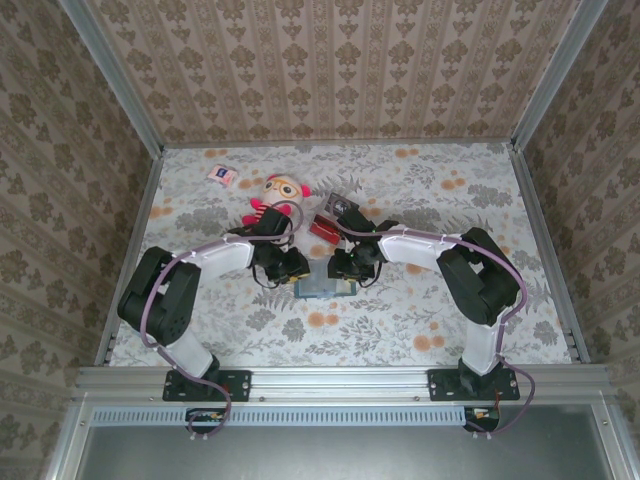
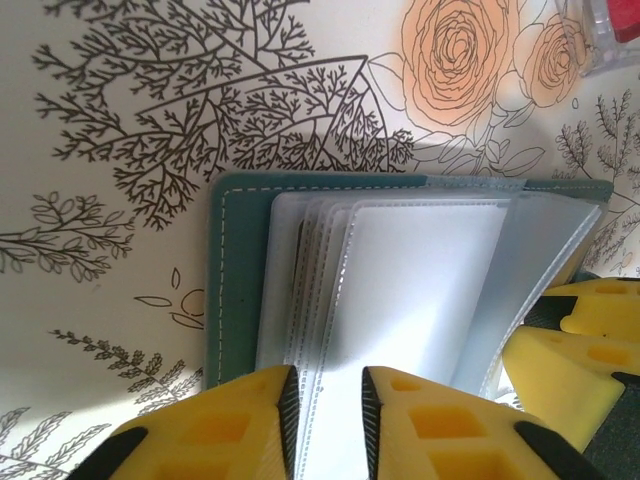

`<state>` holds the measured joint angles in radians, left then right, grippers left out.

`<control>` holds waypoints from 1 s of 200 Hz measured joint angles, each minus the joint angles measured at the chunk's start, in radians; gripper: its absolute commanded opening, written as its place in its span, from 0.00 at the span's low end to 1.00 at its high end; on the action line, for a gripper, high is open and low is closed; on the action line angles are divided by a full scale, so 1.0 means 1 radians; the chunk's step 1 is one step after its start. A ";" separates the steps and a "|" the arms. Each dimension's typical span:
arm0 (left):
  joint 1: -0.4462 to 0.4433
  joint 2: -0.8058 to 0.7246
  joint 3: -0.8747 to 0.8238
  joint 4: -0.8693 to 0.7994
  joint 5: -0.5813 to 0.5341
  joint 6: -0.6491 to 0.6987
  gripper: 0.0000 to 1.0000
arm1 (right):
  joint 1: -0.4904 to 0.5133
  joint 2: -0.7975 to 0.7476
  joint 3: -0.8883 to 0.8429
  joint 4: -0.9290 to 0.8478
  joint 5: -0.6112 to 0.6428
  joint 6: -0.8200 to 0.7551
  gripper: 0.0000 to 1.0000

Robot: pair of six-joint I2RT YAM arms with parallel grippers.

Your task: Take the credit cards out of the card holder

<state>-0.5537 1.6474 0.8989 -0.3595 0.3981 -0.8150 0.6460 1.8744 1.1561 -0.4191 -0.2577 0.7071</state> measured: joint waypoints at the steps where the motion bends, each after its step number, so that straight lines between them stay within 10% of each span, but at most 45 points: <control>1: 0.000 0.000 0.000 0.000 0.000 0.000 0.30 | 0.000 0.000 0.000 0.000 0.000 0.000 0.43; 200: 0.005 0.039 0.000 0.109 0.146 -0.003 0.26 | 0.000 0.002 0.000 0.000 -0.001 0.003 0.42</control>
<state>-0.5491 1.6859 0.8989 -0.2508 0.5446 -0.8185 0.6460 1.8759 1.1564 -0.4191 -0.2588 0.7105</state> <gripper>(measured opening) 0.266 0.420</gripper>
